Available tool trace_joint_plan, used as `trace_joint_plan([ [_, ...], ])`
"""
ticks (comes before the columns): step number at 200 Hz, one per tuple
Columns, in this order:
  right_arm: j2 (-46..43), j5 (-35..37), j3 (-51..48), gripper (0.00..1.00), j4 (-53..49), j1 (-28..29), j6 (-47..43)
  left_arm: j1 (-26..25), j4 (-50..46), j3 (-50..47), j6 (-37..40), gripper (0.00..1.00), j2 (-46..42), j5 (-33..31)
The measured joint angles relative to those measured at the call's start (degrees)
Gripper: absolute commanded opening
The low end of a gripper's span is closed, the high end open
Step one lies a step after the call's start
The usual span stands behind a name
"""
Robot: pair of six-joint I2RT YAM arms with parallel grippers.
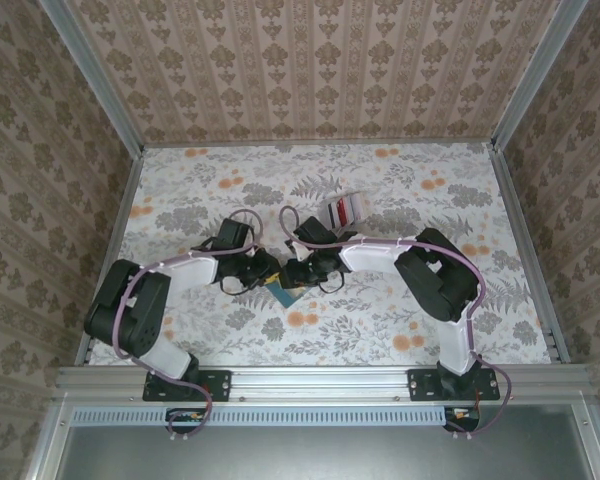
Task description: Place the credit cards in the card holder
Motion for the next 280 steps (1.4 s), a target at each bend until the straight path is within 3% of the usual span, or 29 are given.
trace_joint_plan([
  [62, 0.2, 0.2, -0.9, 0.17, 0.9, -1.0, 1.2, 1.6, -1.5, -5.0, 0.7, 0.18, -1.8, -0.2],
  [75, 0.2, 0.7, -0.8, 0.18, 0.7, -0.8, 1.0, 1.9, -1.4, -5.1, 0.7, 0.18, -2.2, -0.1],
  [89, 0.2, 0.5, -0.8, 0.30, 0.9, -0.8, 1.0, 2.1, -1.8, -5.1, 0.8, 0.18, -2.5, -0.1],
  [131, -0.6, -0.9, -1.8, 0.31, 3.0, -0.6, 1.5, 3.0, -3.1, -5.1, 2.0, 0.17, -2.8, -0.5],
  [210, -4.3, -2.6, -4.1, 0.14, 6.1, -3.7, 6.2, 3.1, -2.2, -5.4, 2.0, 0.17, -2.1, -0.6],
  [280, -7.0, -0.2, -6.8, 0.14, 6.8, -5.8, 7.5, 3.4, -1.9, -5.4, 2.2, 0.17, -1.7, 0.1],
])
